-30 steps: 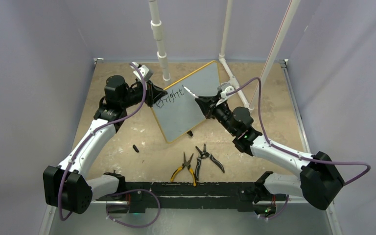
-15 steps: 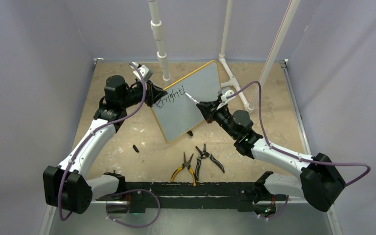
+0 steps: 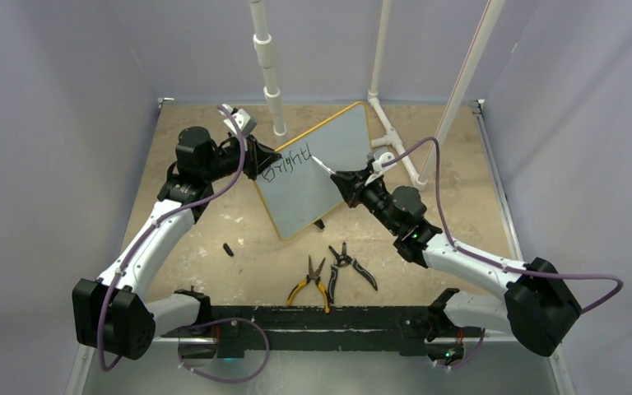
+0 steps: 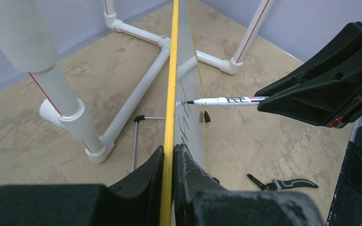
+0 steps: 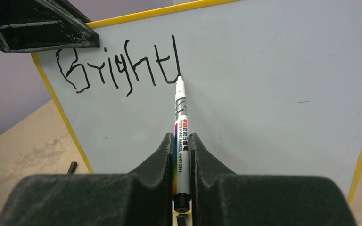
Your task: Write a sentence on the whiteboard
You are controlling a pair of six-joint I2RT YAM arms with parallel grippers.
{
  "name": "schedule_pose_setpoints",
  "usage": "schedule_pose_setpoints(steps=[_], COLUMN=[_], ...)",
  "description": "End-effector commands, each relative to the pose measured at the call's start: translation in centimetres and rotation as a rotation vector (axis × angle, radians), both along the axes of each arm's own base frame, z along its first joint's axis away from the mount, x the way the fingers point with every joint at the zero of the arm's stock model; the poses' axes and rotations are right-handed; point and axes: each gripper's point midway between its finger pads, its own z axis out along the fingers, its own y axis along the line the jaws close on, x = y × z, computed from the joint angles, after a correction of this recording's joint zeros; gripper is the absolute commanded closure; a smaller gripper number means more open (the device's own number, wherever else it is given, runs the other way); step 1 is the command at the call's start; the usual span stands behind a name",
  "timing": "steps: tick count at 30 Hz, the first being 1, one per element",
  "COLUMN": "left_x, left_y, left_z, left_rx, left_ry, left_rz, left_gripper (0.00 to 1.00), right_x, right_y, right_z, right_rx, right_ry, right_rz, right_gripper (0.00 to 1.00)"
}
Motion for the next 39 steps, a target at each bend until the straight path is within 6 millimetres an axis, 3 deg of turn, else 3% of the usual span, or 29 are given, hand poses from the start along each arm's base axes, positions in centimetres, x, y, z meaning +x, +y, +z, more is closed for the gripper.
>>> schedule_pose_setpoints(steps=[1,24,39], left_x=[0.4,0.5,0.5], left_y=[0.5,0.6,0.6], left_z=[-0.1,-0.2,-0.2], left_rx=[0.017,0.021,0.021], left_ry=[-0.027,-0.027,-0.028], left_rz=[0.026,0.03,0.03], left_gripper=[1.0,1.0,1.0], right_x=[0.1,1.1,1.8], right_y=[0.0,-0.1,-0.2], right_z=[1.8,3.5,2.1], right_rx=[0.042,0.074,0.05], right_ry=[-0.055,-0.102,-0.054], right_rz=[-0.001,-0.039,-0.069], right_gripper=[1.0,1.0,1.0])
